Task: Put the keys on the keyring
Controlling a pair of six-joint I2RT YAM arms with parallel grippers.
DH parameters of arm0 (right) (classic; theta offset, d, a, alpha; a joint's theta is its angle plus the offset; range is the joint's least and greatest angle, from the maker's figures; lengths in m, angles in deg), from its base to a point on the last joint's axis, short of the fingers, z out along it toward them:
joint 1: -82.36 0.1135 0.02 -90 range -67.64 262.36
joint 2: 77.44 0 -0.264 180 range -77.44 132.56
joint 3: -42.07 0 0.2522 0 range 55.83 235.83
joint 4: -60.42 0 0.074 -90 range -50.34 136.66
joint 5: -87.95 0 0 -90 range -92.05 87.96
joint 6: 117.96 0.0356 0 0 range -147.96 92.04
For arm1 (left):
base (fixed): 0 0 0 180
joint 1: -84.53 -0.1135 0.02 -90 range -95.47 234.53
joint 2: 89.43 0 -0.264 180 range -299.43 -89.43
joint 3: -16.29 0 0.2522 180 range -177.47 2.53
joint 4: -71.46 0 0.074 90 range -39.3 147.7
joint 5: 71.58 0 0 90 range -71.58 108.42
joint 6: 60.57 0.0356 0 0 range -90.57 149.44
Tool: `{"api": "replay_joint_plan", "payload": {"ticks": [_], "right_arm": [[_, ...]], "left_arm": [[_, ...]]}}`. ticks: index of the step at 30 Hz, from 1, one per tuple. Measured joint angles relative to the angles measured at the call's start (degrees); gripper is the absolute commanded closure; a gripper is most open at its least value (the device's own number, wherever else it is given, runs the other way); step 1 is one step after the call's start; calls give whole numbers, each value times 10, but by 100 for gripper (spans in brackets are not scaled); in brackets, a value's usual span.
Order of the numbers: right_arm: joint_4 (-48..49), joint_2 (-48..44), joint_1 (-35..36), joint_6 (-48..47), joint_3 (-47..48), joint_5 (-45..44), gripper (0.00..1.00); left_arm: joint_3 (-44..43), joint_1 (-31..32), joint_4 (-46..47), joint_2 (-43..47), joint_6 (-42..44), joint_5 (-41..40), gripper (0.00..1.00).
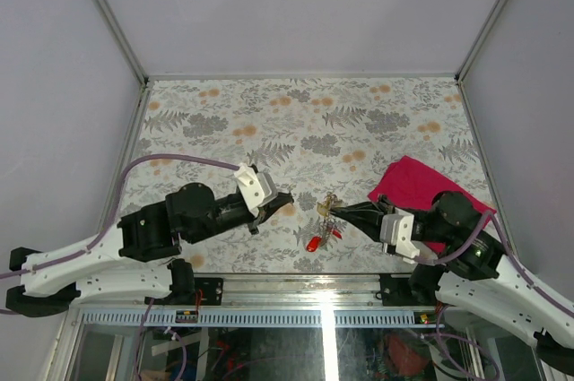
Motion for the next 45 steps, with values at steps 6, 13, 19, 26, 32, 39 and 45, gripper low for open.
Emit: {"api": "replay_joint_plan", "payload": {"ticks": [6,13,19,26,32,39,45], "right_arm": [[40,44,0,42,2,21,97],[14,126,0,107,65,40,96],[16,140,0,143,85,51,96],[7,164,0,194,112,70,97],[7,176,0,242,115,77,98],[7,186,0,273,115,78,98],[15,188,0,288,115,71,99]], "left_arm": [[-25,0,-14,0,45,44,100],[-50,0,-38,-17,71,86,100],[-51,0,-59,-30,79,108,100],[-58,0,-66,-33,81,114,100],[-59,0,-66,-35,81,114,100],[-64,0,-68,-37,81,115,100],[-68,0,-69,-39,81,120,100]]}}
